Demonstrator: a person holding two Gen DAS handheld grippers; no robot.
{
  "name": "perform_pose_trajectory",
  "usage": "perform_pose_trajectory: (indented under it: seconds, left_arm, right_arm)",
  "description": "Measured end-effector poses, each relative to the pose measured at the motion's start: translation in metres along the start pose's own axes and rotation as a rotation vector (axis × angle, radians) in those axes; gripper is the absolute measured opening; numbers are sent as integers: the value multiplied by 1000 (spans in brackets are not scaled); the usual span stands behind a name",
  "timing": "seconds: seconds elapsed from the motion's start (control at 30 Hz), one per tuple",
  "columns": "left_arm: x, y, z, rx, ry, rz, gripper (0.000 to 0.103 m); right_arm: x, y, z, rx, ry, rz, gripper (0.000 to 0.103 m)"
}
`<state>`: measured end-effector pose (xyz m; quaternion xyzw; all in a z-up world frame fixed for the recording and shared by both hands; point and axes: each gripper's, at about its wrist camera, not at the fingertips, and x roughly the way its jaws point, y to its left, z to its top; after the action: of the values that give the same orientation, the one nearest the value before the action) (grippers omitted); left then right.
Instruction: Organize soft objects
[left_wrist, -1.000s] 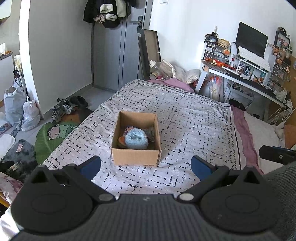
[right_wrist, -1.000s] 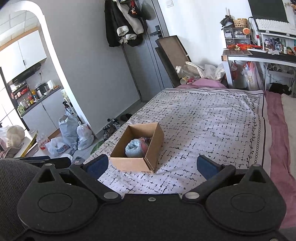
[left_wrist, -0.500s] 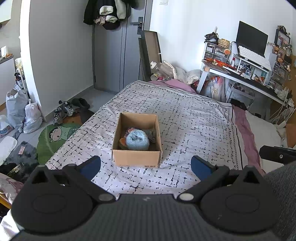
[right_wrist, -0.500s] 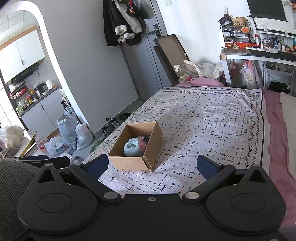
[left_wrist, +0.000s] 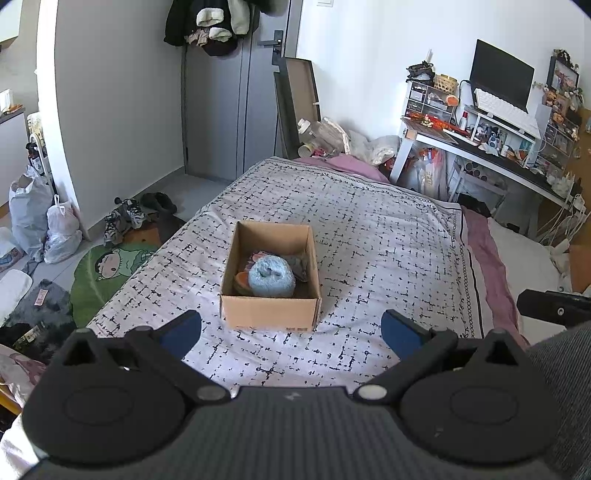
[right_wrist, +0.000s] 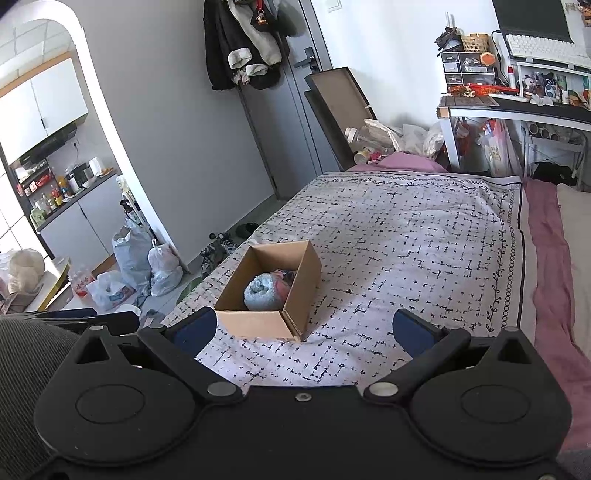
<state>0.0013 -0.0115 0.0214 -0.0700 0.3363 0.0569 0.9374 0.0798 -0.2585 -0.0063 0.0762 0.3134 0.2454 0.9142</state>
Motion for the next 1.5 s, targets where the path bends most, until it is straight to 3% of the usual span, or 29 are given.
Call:
perform_pose_trajectory:
  seconds: [1.5]
  left_arm:
    - [0, 1, -3, -14, -13, -29, 103]
  right_arm:
    - [-1, 1, -2, 4, -5, -5, 103]
